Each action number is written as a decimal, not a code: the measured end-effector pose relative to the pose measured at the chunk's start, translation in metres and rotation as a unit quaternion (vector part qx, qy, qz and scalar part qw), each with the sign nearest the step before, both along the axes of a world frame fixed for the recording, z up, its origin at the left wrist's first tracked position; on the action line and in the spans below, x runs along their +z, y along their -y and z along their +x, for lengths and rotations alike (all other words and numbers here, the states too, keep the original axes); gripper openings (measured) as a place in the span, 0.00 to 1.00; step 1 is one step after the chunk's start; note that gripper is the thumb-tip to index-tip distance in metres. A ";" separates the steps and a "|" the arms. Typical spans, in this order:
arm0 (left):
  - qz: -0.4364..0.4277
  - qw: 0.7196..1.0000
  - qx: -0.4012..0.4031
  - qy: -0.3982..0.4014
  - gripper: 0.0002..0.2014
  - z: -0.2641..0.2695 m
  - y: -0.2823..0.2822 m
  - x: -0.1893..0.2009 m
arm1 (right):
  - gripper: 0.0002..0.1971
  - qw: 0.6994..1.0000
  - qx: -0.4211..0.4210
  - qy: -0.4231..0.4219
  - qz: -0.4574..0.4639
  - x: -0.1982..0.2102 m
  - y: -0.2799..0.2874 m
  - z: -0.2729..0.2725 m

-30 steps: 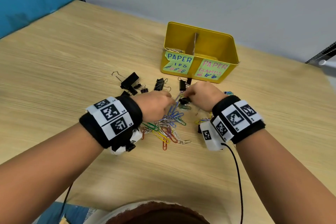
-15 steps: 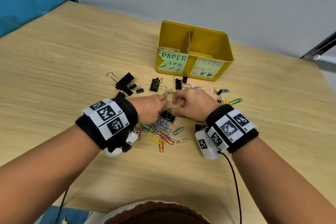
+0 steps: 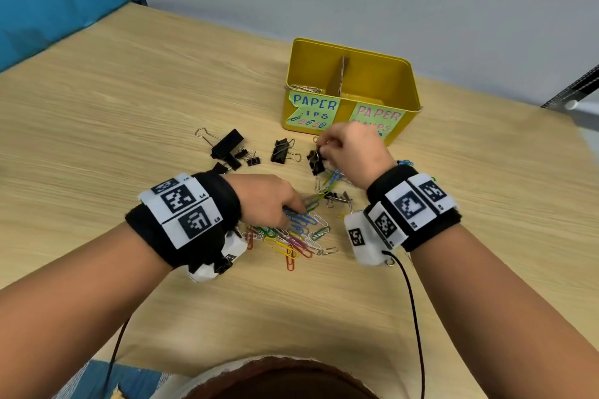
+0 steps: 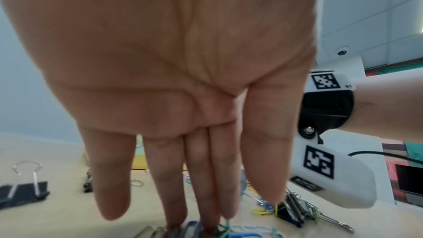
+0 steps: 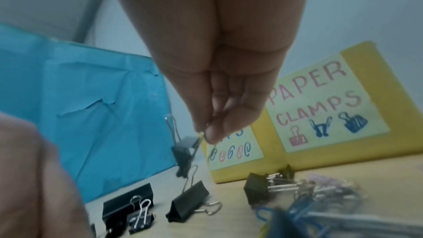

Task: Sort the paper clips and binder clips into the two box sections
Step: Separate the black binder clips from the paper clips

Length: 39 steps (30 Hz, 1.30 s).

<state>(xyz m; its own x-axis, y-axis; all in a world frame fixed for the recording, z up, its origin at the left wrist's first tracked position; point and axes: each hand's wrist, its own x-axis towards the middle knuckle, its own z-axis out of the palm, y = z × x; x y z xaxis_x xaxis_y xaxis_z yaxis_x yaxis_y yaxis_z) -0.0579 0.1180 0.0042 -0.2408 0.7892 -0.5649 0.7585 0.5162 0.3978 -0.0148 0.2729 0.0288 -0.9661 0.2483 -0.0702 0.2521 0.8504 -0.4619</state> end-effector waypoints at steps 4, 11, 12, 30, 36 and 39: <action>0.045 0.998 0.023 0.029 0.23 0.002 -0.008 0.003 | 0.17 0.999 -0.036 0.020 -0.008 -0.003 -0.008 -0.002; 0.110 0.986 0.086 -0.085 0.26 -0.019 -0.032 0.003 | 0.21 0.972 0.020 0.217 0.089 -0.013 -0.015 0.013; 0.094 0.986 0.069 -0.120 0.27 -0.021 -0.038 0.002 | 0.21 0.971 0.029 0.220 0.084 -0.012 -0.014 0.014; -0.057 0.969 0.083 -0.227 0.30 -0.041 -0.031 -0.002 | 0.25 0.969 0.071 0.208 0.110 -0.007 -0.018 -0.004; 0.003 0.958 0.107 -0.265 0.32 -0.034 -0.025 -0.007 | 0.25 0.944 0.148 0.288 0.061 0.007 -0.010 0.009; 0.090 0.960 0.105 -0.244 0.32 -0.022 -0.030 -0.007 | 0.22 0.967 0.103 0.228 0.049 0.008 -0.017 0.015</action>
<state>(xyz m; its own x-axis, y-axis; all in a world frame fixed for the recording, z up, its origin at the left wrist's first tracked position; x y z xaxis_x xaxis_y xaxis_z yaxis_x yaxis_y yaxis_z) -0.0804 0.1477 -0.0033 -0.6067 0.7686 -0.2028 0.7638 0.6344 0.1193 0.0000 0.2901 0.0368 -0.8702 0.0815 -0.4859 0.2319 0.9380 -0.2578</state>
